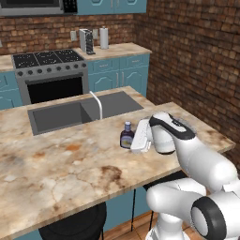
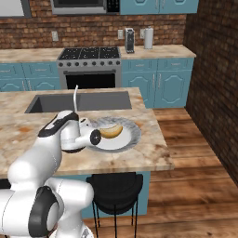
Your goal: Move the hot dog bun to the plate on the dining table and place the condiment next to that plate. Then navigate to the fridge and take the sausage and place it on the plate as well.
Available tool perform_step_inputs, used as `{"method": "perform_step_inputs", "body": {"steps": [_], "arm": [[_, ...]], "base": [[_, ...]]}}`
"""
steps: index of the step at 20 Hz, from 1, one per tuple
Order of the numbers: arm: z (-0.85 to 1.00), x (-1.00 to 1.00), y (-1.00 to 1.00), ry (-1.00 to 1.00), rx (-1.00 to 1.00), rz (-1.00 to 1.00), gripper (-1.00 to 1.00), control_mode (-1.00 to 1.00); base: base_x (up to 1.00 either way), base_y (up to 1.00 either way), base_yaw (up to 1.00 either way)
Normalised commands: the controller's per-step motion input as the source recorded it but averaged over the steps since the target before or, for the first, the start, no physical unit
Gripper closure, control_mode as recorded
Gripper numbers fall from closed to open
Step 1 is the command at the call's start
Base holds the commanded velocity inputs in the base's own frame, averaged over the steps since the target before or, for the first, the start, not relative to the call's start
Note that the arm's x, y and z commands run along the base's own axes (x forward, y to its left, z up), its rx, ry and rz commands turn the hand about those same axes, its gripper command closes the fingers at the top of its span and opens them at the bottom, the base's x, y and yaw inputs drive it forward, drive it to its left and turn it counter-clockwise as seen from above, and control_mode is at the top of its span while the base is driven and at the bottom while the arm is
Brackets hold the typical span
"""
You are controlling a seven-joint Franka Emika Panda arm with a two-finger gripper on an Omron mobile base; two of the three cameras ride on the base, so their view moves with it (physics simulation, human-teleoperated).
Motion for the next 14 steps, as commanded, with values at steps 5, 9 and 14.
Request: {"method": "perform_step_inputs", "body": {"steps": [5,9,14], "arm": [[-0.27,0.0,-0.02,0.0,0.0,0.0,-1.0,-1.0],[-0.22,0.0,-0.01,0.0,0.0,0.0,-1.0,-1.0],[-0.06,-0.11,0.0,0.0,0.0,0.0,-1.0,-1.0]], "base": [[0.0,0.0,0.0],[0.0,0.0,0.0],[0.0,0.0,0.0]]}}
